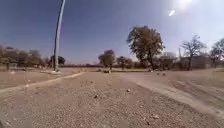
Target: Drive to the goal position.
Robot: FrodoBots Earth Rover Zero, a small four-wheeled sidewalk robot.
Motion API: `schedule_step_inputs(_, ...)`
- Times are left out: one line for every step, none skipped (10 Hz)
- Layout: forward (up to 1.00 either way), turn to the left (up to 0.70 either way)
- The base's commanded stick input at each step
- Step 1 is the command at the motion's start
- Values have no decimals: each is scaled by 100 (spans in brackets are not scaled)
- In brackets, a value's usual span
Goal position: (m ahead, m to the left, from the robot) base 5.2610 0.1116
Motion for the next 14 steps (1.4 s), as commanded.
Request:
schedule_step_inputs(50,0)
schedule_step_inputs(50,0)
schedule_step_inputs(50,0)
schedule_step_inputs(50,0)
schedule_step_inputs(50,0)
schedule_step_inputs(50,0)
schedule_step_inputs(50,0)
schedule_step_inputs(50,0)
schedule_step_inputs(50,0)
schedule_step_inputs(50,0)
schedule_step_inputs(50,0)
schedule_step_inputs(50,0)
schedule_step_inputs(50,0)
schedule_step_inputs(50,0)
